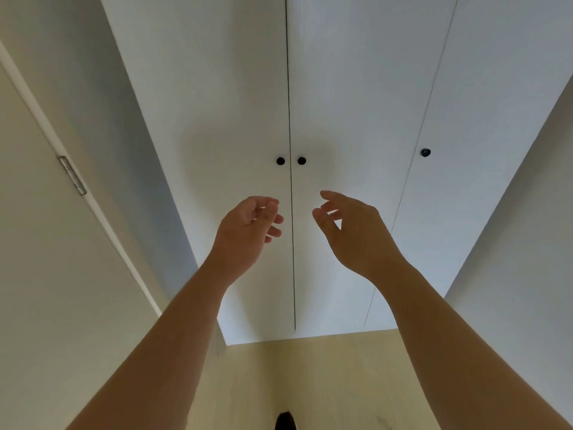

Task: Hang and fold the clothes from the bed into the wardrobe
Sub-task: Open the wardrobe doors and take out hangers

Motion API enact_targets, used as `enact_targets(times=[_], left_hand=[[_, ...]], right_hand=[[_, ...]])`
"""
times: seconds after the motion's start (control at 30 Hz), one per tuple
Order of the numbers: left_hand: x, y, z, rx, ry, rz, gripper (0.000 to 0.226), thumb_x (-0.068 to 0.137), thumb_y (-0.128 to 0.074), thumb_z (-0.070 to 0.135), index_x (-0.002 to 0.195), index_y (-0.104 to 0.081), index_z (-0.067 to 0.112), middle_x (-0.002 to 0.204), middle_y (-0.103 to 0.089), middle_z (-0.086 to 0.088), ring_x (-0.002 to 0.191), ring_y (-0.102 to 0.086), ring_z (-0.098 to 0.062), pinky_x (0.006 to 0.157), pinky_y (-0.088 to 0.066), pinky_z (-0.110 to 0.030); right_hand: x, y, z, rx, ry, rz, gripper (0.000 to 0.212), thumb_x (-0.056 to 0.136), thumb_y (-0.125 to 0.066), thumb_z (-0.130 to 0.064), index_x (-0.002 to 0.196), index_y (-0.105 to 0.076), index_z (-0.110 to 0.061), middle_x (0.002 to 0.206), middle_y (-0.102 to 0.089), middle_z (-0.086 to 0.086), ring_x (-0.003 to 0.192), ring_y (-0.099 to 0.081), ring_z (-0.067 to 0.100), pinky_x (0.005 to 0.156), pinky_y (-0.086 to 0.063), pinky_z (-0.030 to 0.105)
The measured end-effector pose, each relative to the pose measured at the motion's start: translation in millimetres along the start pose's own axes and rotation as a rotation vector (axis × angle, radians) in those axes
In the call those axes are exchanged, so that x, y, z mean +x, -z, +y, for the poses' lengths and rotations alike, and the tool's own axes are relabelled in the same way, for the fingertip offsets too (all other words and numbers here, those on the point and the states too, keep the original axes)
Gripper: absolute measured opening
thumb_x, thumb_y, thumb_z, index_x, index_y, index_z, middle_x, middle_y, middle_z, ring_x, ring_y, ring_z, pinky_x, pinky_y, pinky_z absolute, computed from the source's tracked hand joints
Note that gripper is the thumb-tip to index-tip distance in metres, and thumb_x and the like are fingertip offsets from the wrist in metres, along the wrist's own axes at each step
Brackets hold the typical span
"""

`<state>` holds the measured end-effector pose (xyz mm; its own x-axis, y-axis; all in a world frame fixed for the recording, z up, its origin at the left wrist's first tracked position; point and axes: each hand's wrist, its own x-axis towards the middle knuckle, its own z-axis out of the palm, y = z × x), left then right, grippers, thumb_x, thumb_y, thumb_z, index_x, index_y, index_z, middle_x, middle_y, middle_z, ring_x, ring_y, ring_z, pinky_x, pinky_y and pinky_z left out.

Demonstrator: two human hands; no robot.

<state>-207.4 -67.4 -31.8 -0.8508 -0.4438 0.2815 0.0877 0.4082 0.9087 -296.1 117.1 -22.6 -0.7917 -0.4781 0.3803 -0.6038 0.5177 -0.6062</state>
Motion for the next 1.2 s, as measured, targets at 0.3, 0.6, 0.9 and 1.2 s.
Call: enact_targets(times=[0.3,0.6,0.9,1.2], left_hand=[[164.8,-9.7,-63.0,-0.001,0.029,-0.013,0.020,0.103,-0.052,0.038,0.112,-0.065,0.026,0.094,-0.074,0.008,0.081,-0.073,-0.012,0.076,-0.061,-0.034],[253.3,-37.6,-109.6,-0.030,0.136,-0.023,0.019,0.102,-0.054,0.039,0.112,-0.064,0.027,0.095,-0.074,0.005,0.079,-0.073,-0.012,0.074,-0.059,-0.033],[277.3,-53.5,-120.3,-0.003,0.183,0.098,0.030,0.099,-0.059,0.040,0.127,-0.054,0.031,0.105,-0.066,0.008,0.083,-0.072,-0.011,0.076,-0.062,-0.034],[301.0,-70.2,-123.5,0.023,0.225,0.057,0.040,0.097,-0.062,0.042,0.135,-0.052,0.034,0.109,-0.066,0.014,0.087,-0.072,-0.008,0.086,-0.060,-0.038]], right_hand=[[147.8,-41.8,42.9,-0.033,-0.032,-0.036,0.032,0.101,-0.053,-0.047,0.129,-0.059,-0.032,0.112,-0.066,-0.015,0.097,-0.065,0.004,0.092,-0.055,0.032],[227.0,-77.4,79.9,-0.024,-0.101,-0.121,0.030,0.102,-0.052,-0.044,0.128,-0.058,-0.030,0.113,-0.066,-0.014,0.093,-0.065,0.005,0.087,-0.056,0.033],[257.7,-83.8,102.2,0.003,-0.064,-0.208,0.037,0.104,-0.047,-0.046,0.137,-0.051,-0.030,0.120,-0.065,-0.010,0.102,-0.064,0.011,0.092,-0.055,0.037],[270.3,-83.5,108.6,0.029,-0.027,-0.216,0.036,0.104,-0.046,-0.048,0.136,-0.050,-0.034,0.120,-0.065,-0.013,0.100,-0.063,0.009,0.089,-0.055,0.035]])
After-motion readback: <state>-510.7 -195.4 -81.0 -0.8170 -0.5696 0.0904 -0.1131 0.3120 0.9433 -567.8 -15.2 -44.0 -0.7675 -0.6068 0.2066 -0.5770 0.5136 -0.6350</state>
